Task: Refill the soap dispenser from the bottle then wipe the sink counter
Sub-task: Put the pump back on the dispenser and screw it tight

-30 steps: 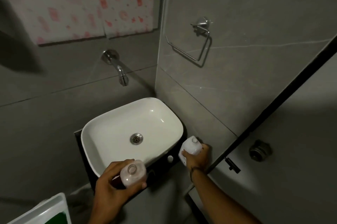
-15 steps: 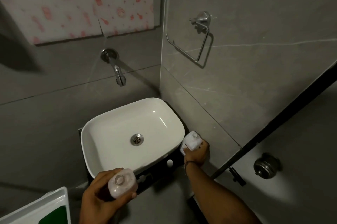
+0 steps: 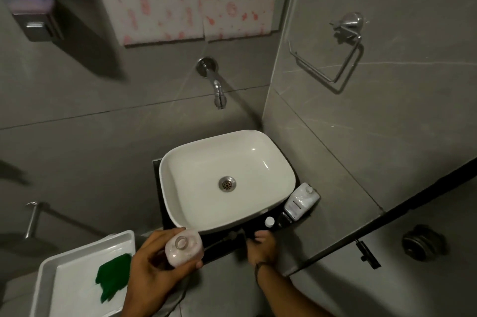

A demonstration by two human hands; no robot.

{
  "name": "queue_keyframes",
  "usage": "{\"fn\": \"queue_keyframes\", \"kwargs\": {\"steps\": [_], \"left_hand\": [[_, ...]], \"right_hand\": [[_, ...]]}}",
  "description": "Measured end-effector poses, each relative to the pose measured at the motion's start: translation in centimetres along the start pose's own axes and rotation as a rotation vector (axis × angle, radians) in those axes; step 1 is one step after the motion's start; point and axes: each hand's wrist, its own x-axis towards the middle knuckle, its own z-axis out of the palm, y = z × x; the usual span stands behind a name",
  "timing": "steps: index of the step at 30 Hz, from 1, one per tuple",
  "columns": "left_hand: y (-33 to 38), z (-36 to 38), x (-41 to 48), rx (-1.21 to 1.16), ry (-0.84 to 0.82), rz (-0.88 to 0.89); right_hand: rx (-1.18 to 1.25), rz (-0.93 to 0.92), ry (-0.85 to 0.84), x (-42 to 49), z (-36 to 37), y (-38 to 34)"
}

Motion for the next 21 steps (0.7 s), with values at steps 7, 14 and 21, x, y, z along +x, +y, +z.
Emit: {"fn": "queue_keyframes", "kwargs": {"steps": [7, 14, 21], "left_hand": [[-0.9, -3.0, -1.3, -0.027, 0.014, -0.023], [-1.8, -5.9, -1.4, 0.002, 0.090, -0.005], [-2.5, -7.9, 0.0, -0.069, 0.172, -0.037]], "right_hand": [[0.014, 0.133, -0.135, -1.5, 5.5, -1.7], [0.166, 0.256, -0.038, -1.2, 7.0, -1.7], [0.038, 0.076, -0.227, -5.7, 3.9, -2.4]]}}
